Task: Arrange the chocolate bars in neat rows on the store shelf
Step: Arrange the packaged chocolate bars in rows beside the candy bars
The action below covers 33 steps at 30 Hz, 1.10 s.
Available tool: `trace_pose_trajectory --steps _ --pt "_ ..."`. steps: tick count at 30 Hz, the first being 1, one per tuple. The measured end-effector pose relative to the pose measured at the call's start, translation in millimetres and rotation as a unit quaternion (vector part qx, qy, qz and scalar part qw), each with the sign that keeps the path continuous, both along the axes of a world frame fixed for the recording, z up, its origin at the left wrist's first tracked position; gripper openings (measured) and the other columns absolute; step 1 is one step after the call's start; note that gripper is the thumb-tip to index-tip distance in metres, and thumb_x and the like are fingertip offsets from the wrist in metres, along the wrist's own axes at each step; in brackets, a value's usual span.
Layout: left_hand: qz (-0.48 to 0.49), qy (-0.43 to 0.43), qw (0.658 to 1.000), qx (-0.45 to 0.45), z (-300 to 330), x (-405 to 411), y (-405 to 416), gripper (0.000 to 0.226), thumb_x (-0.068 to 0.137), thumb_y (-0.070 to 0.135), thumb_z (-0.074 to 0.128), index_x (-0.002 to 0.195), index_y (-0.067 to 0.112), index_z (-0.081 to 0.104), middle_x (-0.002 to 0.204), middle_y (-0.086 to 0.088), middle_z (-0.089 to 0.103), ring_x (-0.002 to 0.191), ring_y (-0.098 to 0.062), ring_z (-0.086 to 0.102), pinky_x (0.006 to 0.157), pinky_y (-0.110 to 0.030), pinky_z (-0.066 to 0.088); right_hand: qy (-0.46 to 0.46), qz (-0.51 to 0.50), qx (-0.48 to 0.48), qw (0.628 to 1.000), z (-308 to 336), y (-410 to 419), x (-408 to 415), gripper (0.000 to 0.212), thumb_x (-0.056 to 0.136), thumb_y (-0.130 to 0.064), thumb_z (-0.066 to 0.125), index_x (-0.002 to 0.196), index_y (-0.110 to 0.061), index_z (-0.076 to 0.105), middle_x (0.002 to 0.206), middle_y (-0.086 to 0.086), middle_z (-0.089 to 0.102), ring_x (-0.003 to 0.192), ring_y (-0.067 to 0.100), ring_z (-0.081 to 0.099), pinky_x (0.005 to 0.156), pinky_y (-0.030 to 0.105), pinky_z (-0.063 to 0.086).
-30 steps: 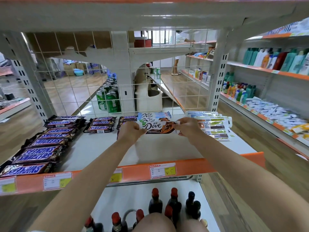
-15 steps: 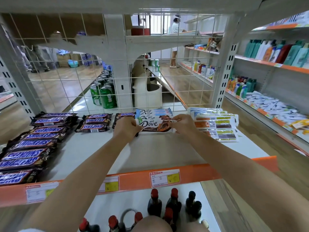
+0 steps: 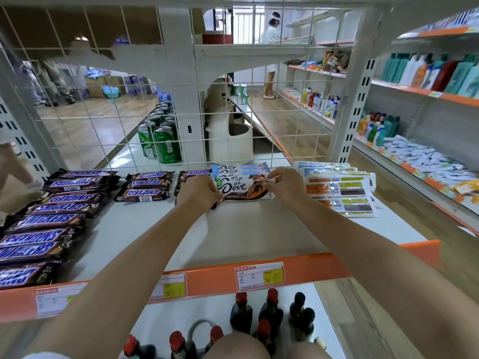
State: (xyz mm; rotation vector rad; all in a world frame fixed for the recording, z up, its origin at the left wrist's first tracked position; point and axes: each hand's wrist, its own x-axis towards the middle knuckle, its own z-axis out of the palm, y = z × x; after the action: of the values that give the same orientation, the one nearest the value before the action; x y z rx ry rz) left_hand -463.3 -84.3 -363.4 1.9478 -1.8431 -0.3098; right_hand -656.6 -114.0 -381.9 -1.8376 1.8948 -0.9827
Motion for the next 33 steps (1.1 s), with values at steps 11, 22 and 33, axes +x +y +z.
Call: trace_pose_trajectory --steps 11,22,33 --pt "0.009 -0.045 0.999 -0.010 -1 -2 2 0.027 0.083 0.030 0.066 0.075 0.013 0.047 0.079 -0.001 0.056 0.082 -0.021 0.055 0.062 -0.027 0.036 0.068 0.008 -0.022 0.997 -5 -2 -3 0.033 0.085 -0.028 0.067 0.112 -0.012 0.061 0.114 0.008 0.062 0.103 0.020 0.058 0.090 0.028 0.043" --pt "-0.116 -0.107 0.981 -0.116 6 -33 28 0.035 0.094 0.028 0.047 0.122 0.007 0.054 0.121 -0.012 0.054 0.112 -0.028 0.051 0.088 -0.036 0.043 0.200 0.054 -0.074 0.975 14 39 -17 0.043 0.093 -0.030 0.055 0.131 -0.011 0.049 0.130 0.010 0.055 0.117 0.024 0.054 0.097 0.035 0.042" --pt "-0.171 -0.135 0.975 -0.047 1 -99 60 0.046 0.097 0.041 0.039 0.128 0.008 0.047 0.133 -0.010 0.049 0.121 -0.026 0.047 0.095 -0.037 0.042 0.284 0.023 -0.022 0.958 30 98 -90 0.045 0.094 -0.035 0.049 0.132 -0.012 0.045 0.132 0.007 0.052 0.121 0.028 0.050 0.097 0.035 0.040"
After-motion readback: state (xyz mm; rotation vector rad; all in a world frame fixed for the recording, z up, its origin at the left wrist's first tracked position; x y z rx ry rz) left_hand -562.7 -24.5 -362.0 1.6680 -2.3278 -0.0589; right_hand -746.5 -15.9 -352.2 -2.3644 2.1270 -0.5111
